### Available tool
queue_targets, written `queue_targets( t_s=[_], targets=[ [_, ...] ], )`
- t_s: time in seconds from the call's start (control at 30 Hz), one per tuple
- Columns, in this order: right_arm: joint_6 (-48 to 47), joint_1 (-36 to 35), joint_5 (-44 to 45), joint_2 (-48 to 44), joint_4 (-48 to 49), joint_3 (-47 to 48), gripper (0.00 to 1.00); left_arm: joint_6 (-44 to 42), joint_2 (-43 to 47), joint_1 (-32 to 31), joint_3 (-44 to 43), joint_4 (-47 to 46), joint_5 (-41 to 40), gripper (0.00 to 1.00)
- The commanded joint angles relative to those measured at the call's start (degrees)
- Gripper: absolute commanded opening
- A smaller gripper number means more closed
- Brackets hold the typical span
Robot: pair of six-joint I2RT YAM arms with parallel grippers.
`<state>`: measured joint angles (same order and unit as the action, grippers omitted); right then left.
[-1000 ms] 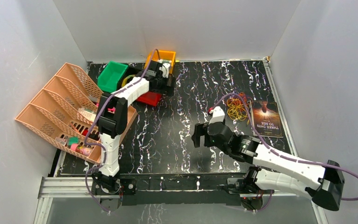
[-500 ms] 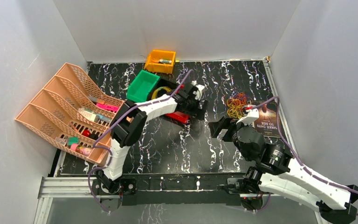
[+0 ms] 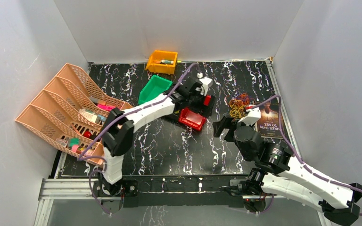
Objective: Untangle the cables
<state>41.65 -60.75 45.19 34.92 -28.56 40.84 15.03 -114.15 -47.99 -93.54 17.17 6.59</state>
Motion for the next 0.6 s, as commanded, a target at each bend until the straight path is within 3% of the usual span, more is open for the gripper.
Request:
queue_targets(
  t_s=[0.0,0.13,0.3,0.57],
  targets=[
    [1.34,0.02,3.86,1.55,2.06,1.03,0.98,-2.37,12.96,3.75,4.71,1.54,-0.56,0.98],
    [1.93,0.06,4.54,4.75,1.36,1.26,0.98,-2.02,19.54,11.61,9.52,0.87,1.28,0.98],
    [-1.51,1.28,3.28,13.78,0.56,4.99,0.98,-3.41,21.11,20.67,10.58,1.68,1.09,0.98],
    [-10.69,19.02,-20.43,25.50,7.34,7.99,0.98,-6.34,14.40,27.20,9.46,-0.36,3.10,0.98]
  ],
)
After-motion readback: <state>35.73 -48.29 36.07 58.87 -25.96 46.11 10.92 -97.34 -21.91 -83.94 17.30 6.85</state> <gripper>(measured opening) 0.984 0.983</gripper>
